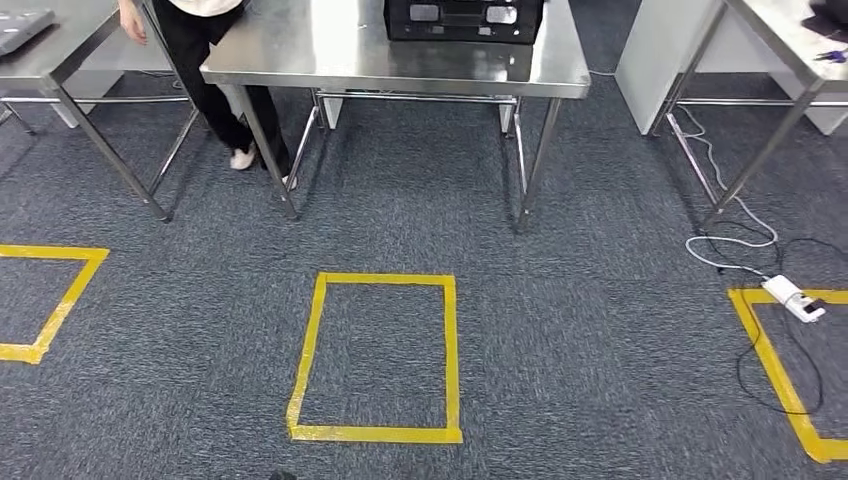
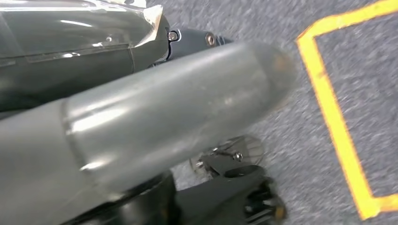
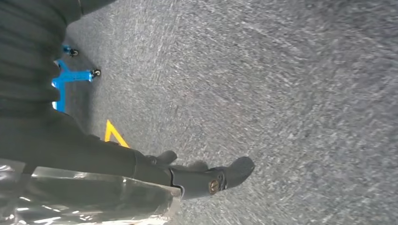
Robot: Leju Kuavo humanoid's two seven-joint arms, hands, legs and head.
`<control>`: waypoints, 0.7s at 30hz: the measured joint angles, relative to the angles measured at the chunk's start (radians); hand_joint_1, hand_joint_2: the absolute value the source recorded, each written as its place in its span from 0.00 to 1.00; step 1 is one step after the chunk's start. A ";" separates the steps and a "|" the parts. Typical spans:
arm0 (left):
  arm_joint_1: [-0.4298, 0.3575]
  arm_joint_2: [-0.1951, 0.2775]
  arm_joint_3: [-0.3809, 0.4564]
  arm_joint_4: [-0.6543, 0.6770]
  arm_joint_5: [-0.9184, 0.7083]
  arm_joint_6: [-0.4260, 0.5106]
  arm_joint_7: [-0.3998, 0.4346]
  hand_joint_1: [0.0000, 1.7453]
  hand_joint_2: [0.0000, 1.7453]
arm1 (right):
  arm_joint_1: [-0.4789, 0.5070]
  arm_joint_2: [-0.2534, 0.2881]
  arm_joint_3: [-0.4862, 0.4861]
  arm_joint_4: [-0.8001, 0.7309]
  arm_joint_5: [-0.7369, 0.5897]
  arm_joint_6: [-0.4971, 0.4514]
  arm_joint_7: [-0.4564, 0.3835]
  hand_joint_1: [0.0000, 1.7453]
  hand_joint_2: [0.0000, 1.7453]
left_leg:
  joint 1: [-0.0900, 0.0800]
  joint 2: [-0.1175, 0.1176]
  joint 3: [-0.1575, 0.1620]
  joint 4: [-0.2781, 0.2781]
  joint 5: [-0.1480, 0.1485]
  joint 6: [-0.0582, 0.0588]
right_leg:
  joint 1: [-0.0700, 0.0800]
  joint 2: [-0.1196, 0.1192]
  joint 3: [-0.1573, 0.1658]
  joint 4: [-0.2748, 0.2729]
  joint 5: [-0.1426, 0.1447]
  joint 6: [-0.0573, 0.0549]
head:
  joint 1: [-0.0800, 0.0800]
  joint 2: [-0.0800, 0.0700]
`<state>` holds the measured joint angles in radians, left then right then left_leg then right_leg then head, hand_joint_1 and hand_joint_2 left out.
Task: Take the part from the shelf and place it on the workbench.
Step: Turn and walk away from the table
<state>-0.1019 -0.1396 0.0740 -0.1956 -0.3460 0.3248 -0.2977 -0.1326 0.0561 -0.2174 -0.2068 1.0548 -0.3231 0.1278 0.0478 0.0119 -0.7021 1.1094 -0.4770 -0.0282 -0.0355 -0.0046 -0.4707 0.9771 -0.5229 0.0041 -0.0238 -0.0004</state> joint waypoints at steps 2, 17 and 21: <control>0.001 0.001 0.000 0.000 0.000 0.000 0.000 0.00 0.00 | 0.000 0.001 0.000 0.000 0.000 0.000 0.001 0.00 1.00 | -0.005 -0.006 -0.020 0.133 -0.085 0.005 | 0.014 -0.003 -0.027 0.002 0.024 -0.016 | -0.002 0.000; -0.016 -0.008 -0.002 -0.001 -0.021 -0.012 0.011 0.00 0.00 | 0.017 -0.005 -0.018 0.004 -0.012 -0.006 -0.003 0.00 1.00 | -0.026 0.000 0.130 -0.113 0.027 0.079 | 0.025 0.001 -0.200 0.238 -0.065 0.015 | 0.014 0.000; -0.016 -0.010 -0.002 -0.001 -0.029 -0.013 0.012 0.00 0.00 | 0.019 -0.011 -0.024 0.004 -0.015 -0.006 -0.005 0.00 1.00 | -0.024 0.006 0.066 -0.110 0.082 0.067 | 0.013 0.001 -0.114 0.240 -0.028 0.059 | 0.015 0.000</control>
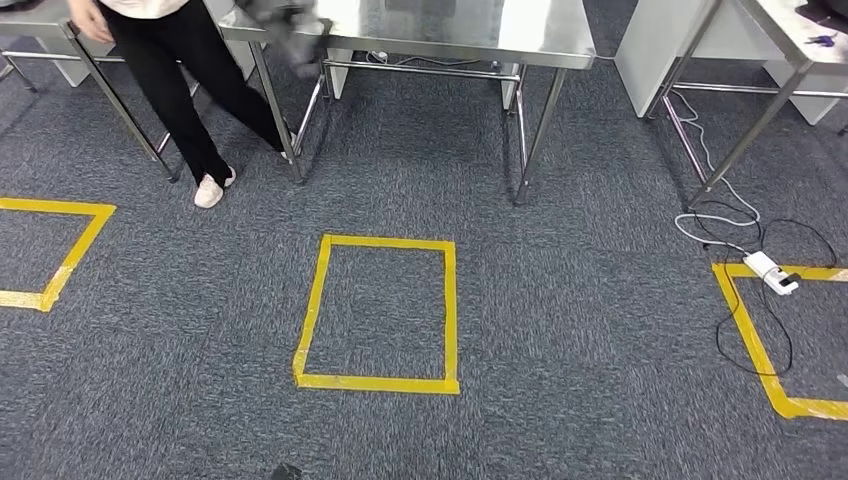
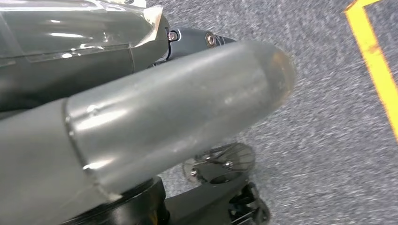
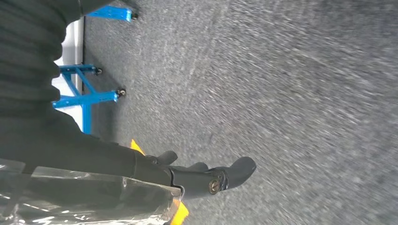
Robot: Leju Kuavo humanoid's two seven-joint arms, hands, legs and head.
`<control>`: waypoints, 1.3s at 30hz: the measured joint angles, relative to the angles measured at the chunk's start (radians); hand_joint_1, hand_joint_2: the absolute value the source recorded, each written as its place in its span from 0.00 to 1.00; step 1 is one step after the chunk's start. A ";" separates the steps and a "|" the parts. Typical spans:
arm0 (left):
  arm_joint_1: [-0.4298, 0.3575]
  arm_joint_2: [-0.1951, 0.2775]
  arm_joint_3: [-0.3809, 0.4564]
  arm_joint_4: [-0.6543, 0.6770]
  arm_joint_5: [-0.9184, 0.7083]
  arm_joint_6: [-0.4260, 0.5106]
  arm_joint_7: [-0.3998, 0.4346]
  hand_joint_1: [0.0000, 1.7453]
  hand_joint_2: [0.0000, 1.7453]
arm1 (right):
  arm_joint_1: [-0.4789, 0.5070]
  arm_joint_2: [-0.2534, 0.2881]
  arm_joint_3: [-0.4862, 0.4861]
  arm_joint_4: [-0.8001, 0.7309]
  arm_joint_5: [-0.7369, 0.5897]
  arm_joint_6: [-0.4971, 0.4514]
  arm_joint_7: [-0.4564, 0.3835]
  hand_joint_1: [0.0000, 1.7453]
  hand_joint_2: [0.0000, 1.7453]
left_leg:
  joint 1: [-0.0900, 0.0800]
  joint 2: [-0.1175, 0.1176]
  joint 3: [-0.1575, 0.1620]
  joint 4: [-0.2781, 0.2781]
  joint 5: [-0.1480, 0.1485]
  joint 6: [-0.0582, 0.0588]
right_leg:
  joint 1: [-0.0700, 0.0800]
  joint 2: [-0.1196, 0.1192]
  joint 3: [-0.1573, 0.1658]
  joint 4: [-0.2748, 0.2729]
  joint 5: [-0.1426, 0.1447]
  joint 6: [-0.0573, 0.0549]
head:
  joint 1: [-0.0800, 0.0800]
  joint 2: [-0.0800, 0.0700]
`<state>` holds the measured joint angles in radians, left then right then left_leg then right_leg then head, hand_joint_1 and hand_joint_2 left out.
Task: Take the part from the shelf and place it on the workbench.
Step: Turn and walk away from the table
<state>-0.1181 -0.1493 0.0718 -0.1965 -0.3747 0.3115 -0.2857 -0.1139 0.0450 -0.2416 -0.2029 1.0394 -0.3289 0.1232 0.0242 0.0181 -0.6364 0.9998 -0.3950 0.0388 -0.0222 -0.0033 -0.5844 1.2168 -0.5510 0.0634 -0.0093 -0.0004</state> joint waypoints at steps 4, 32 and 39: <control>-0.003 -0.002 0.000 -0.001 -0.003 -0.001 0.002 0.00 0.00 | -0.001 -0.003 -0.001 0.000 0.000 -0.002 -0.003 0.00 1.00 | -0.003 0.000 -0.027 -0.003 0.048 -0.026 | 0.009 0.005 0.171 -0.253 -0.010 -0.016 | -0.002 0.000; 0.003 -0.007 -0.001 -0.002 -0.013 0.003 0.001 0.00 0.00 | 0.013 -0.007 -0.025 0.002 -0.009 0.002 -0.006 0.00 0.00 | -0.013 0.032 0.081 -0.004 -0.066 0.007 | 0.006 -0.026 0.054 -0.165 0.031 -0.006 | -0.005 0.000; 0.001 -0.009 -0.002 -0.002 -0.022 0.007 0.003 0.00 0.00 | 0.016 -0.007 -0.032 0.002 -0.008 0.002 -0.006 0.00 0.00 | -0.010 0.024 0.057 0.054 -0.103 -0.028 | 0.002 -0.011 0.085 -0.254 0.069 -0.058 | -0.008 0.000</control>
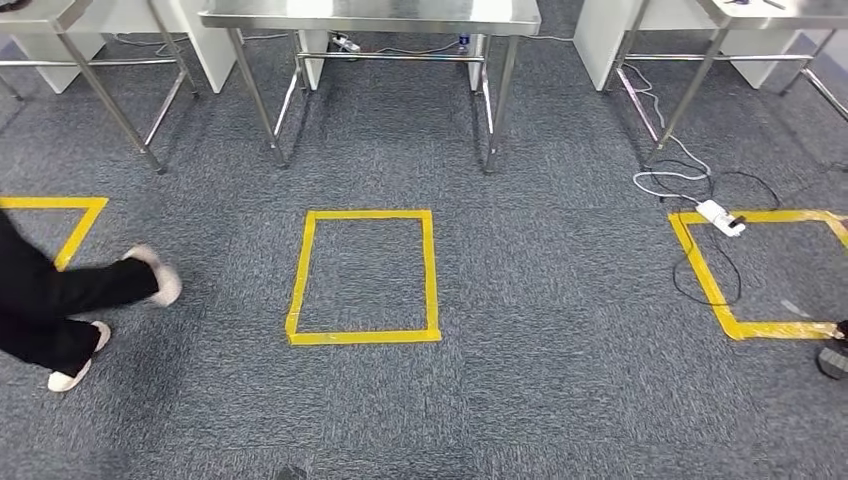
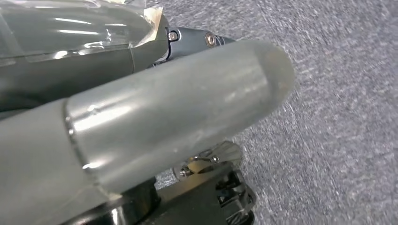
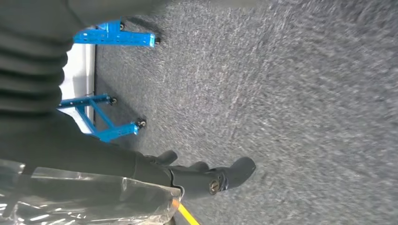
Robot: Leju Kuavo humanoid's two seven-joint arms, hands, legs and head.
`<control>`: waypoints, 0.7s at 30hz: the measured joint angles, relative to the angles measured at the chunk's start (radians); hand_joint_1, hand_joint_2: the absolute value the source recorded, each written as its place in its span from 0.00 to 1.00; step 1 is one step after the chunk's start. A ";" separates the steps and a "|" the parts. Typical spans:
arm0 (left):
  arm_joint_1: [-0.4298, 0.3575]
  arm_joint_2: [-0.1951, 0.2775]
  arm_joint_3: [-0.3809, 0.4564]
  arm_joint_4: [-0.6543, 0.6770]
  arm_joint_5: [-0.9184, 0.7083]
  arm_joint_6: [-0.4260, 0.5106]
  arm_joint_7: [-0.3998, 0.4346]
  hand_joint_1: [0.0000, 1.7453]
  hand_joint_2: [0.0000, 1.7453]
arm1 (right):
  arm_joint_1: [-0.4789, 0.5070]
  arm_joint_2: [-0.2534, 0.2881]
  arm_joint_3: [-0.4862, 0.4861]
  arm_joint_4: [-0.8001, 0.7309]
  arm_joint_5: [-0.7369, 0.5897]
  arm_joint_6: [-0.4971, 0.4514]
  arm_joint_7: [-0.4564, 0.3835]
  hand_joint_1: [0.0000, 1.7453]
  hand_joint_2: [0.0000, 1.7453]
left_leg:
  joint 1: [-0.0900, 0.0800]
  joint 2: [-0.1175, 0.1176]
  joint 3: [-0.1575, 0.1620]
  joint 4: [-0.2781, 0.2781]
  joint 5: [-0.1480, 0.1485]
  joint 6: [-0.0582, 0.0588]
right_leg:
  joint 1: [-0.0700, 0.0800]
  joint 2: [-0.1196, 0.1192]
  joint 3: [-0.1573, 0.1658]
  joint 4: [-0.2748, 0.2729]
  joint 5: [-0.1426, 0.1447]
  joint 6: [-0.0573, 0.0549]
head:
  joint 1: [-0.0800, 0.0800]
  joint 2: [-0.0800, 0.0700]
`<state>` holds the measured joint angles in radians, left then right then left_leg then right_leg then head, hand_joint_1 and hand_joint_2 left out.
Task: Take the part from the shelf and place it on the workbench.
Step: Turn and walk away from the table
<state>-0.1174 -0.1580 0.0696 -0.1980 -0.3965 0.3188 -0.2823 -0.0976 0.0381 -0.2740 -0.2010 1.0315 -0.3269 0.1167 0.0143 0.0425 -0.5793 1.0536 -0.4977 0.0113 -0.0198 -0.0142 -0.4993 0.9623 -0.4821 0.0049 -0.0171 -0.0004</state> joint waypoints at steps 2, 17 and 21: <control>0.002 0.001 -0.001 0.000 -0.001 0.001 0.000 0.00 0.00 | -0.001 0.001 -0.001 0.000 0.001 0.000 0.000 0.00 0.00 | 0.003 -0.032 -0.053 0.130 -0.078 -0.005 | -0.001 0.011 -0.007 0.001 0.008 -0.013 | -0.002 0.000; 0.003 0.004 -0.011 0.000 -0.013 0.004 0.003 0.00 0.00 | 0.000 0.005 -0.014 0.000 0.001 -0.002 0.000 0.00 0.00 | 0.009 -0.039 0.026 -0.044 0.024 0.042 | 0.006 0.036 -0.153 0.206 -0.058 0.027 | 0.008 0.000; 0.005 0.004 -0.012 0.000 -0.013 0.005 0.005 0.00 0.00 | 0.004 0.005 -0.016 0.001 0.002 -0.001 0.000 0.00 0.00 | 0.007 0.006 0.016 -0.043 0.030 0.040 | 0.002 0.021 -0.175 0.293 -0.087 0.048 | 0.010 0.000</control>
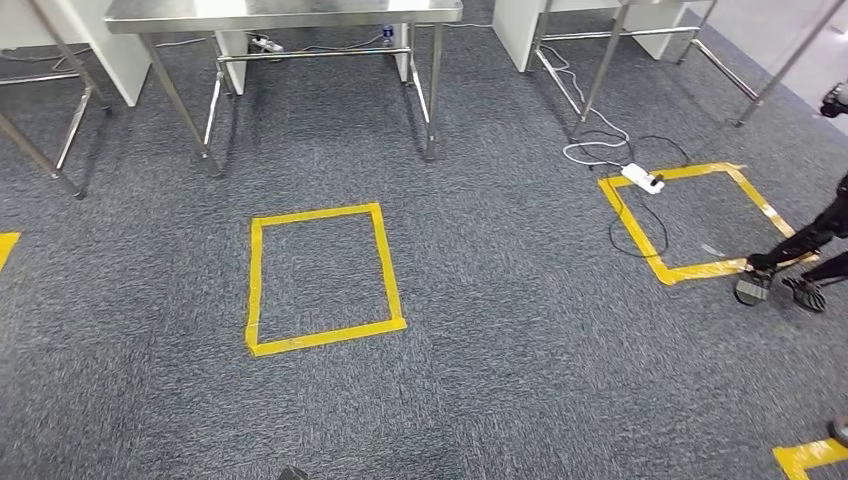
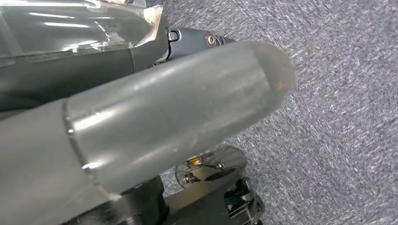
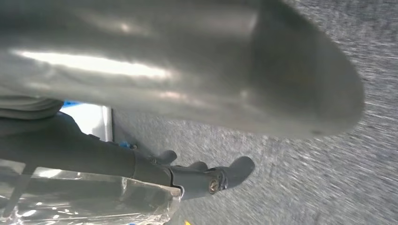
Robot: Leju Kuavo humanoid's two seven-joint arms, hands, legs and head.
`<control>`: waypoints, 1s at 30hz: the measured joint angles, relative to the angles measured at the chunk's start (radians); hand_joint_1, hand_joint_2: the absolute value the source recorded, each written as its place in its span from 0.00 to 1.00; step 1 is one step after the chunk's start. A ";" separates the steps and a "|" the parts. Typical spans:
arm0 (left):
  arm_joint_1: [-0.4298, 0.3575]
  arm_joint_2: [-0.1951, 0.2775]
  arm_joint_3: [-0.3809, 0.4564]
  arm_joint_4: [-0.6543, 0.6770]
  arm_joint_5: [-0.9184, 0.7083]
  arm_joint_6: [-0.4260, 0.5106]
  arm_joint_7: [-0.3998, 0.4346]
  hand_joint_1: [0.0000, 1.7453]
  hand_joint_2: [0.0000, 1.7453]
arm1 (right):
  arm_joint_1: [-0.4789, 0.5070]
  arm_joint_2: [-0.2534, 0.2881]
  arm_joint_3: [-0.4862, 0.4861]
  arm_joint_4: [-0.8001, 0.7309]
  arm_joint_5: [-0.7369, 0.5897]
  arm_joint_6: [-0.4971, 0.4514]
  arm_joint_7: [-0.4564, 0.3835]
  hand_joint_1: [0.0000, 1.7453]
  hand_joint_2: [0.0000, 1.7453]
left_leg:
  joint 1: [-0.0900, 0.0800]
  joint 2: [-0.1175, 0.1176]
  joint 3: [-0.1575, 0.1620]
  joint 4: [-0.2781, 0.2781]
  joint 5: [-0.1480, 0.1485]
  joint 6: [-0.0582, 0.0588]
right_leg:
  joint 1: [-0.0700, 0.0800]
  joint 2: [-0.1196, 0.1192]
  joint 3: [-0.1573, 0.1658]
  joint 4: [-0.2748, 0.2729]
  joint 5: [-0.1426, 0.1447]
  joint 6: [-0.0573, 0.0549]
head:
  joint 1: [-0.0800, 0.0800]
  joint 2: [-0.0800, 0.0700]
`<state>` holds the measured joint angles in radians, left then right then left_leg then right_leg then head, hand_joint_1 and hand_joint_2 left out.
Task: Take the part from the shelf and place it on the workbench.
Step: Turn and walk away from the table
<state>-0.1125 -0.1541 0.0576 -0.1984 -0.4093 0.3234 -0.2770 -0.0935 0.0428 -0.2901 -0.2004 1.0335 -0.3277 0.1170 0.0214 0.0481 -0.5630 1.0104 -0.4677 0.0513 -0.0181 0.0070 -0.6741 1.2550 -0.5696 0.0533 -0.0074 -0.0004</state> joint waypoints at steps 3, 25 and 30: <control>-0.001 -0.001 0.000 0.000 0.000 0.002 0.001 0.00 0.00 | -0.002 0.000 0.000 0.000 0.002 0.000 0.000 0.00 0.00 | -0.004 0.027 0.003 0.001 0.001 -0.009 | 0.003 -0.054 0.122 -0.213 0.063 0.007 | 0.001 0.000; 0.008 -0.009 -0.004 0.001 -0.009 0.010 0.009 0.00 0.00 | 0.013 -0.006 -0.005 0.000 -0.002 0.004 -0.009 0.00 0.00 | 0.004 -0.072 0.013 0.003 -0.011 -0.007 | 0.008 0.051 0.067 -0.186 0.074 -0.022 | -0.008 0.000; 0.010 -0.010 -0.004 0.002 -0.010 0.009 0.009 0.00 0.00 | 0.017 -0.007 -0.009 0.000 -0.001 0.004 -0.011 0.00 0.00 | 0.003 -0.011 0.010 0.001 -0.011 -0.003 | -0.003 0.003 -0.030 0.015 -0.001 -0.008 | -0.003 0.000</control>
<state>-0.1027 -0.1643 0.0538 -0.1968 -0.4189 0.3326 -0.2679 -0.0768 0.0355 -0.2992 -0.1999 1.0328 -0.3239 0.1062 0.0240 0.0374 -0.5526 1.0112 -0.4786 0.0486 -0.0210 0.0102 -0.7042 1.2703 -0.5706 0.0456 -0.0103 -0.0004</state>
